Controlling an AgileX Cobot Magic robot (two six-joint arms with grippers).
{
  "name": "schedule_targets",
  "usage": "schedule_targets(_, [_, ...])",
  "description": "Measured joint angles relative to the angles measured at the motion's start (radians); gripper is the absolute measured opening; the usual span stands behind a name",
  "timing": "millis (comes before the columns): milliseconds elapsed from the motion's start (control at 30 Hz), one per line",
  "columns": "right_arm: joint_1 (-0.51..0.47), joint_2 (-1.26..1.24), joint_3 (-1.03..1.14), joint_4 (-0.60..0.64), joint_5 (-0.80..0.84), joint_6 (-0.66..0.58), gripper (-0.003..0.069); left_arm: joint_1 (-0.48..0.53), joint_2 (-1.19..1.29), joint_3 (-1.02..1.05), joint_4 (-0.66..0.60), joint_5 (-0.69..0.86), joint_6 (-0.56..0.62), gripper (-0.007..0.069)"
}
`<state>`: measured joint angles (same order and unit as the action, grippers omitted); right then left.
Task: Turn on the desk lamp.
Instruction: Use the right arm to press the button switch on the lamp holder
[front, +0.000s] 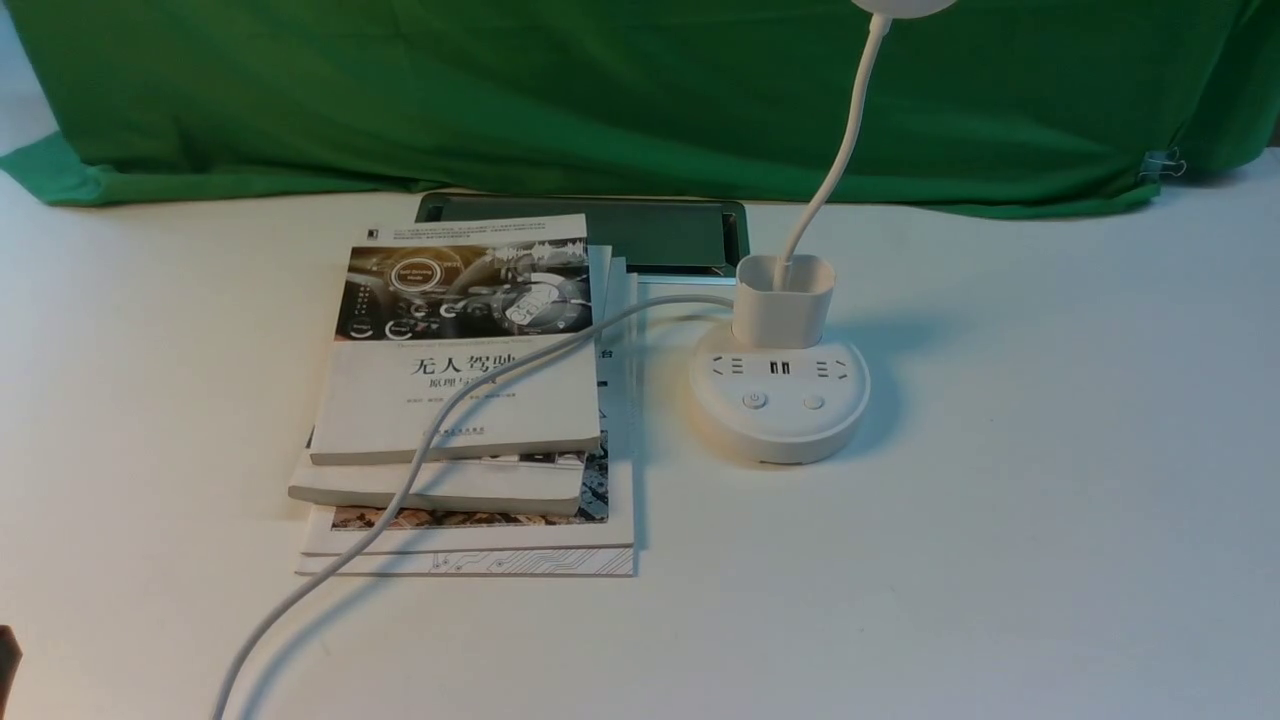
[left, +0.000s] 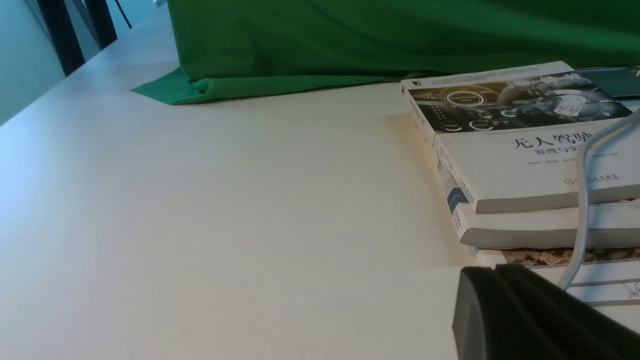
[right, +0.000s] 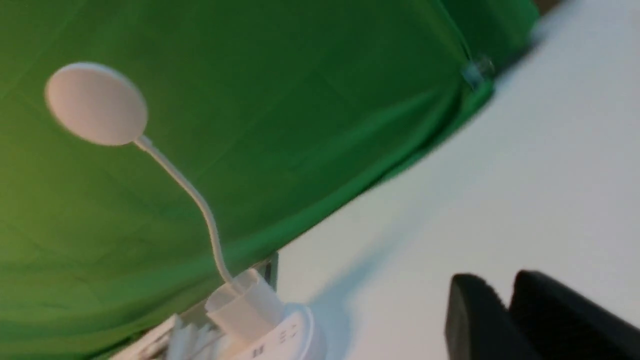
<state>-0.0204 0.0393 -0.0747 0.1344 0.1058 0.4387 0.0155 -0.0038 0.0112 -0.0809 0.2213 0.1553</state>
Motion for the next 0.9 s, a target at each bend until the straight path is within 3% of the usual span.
schedule_targets(33, [0.0,0.005,-0.015,-0.001,0.0,-0.014,0.012,0.0,0.0,0.0,0.0,0.0,0.0,0.0021])
schedule_targets(100, [0.0,0.104,-0.133,-0.002,0.018,-0.23,0.0038,0.0,0.0,0.0,0.0,0.0,0.0,0.0021])
schedule_targets(167, [0.0,0.159,-0.196,-0.003,0.034,-0.308,0.003,0.0,0.0,0.0,0.0,0.0,0.0,0.0021])
schedule_targets(267, [0.0,0.329,-0.395,-0.004,0.133,-0.555,0.0027,0.0,0.0,0.0,0.0,0.0,0.0,0.0021])
schedule_targets(367, [0.001,0.467,-0.565,-0.003,0.261,-0.674,0.0028,0.0,0.0,0.0,0.0,0.0,0.0,0.0021])
schedule_targets(600, [0.112,0.758,-0.837,-0.006,0.56,-0.773,0.0028,0.0,0.0,0.0,0.0,0.0,0.0,0.0021])
schedule_targets(667, [0.21,0.863,-0.907,-0.006,0.653,-0.822,0.0028,0.0,0.0,0.0,0.0,0.0,0.0,0.0021])
schedule_targets(900, [0.343,1.1,-1.032,-0.005,0.741,-0.862,0.0028,0.0,0.0,0.0,0.0,0.0,0.0,0.0021])
